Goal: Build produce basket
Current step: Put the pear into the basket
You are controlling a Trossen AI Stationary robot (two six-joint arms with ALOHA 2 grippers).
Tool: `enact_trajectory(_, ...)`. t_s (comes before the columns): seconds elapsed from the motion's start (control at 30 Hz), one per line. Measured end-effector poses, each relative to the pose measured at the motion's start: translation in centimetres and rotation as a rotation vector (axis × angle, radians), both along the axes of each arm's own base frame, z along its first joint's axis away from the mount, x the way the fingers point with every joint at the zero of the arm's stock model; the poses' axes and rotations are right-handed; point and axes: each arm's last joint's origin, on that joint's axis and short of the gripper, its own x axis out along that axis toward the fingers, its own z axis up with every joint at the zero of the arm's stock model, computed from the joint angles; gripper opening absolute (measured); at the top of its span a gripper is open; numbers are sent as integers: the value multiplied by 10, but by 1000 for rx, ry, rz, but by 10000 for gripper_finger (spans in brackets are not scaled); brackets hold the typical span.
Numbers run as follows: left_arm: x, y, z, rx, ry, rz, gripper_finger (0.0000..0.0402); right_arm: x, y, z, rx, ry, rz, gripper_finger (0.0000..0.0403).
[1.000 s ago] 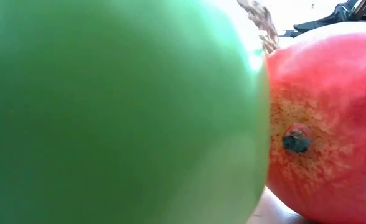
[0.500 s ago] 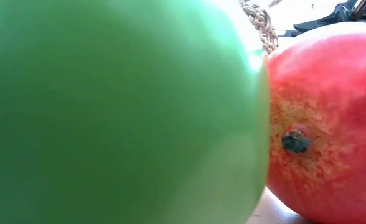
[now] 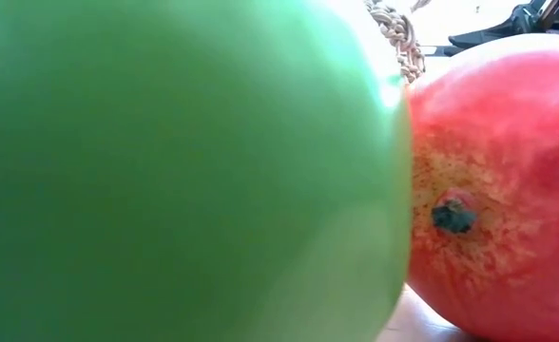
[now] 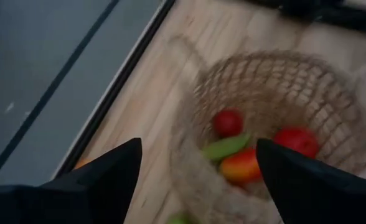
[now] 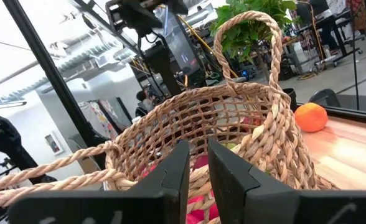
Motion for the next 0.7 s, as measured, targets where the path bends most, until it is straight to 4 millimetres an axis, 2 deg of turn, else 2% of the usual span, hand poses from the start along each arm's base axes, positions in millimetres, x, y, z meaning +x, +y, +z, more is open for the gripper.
enact_trajectory(0.17, -22, -13, -1, 46, -14, 26, 297, 0, 0, 0, 1, -4, 0, 64)
enact_trajectory(0.33, -48, -19, -18, 12, -23, 53, 276, 0, 0, 1, 3, -15, 0, 64)
enact_trajectory(0.5, -65, -21, -55, -60, 28, 92, 259, 1, 0, 1, 1, -7, 0, 64)
enact_trajectory(0.7, -63, -25, -119, -202, 246, 102, 240, 1, 0, 1, 1, -8, 0, 64)
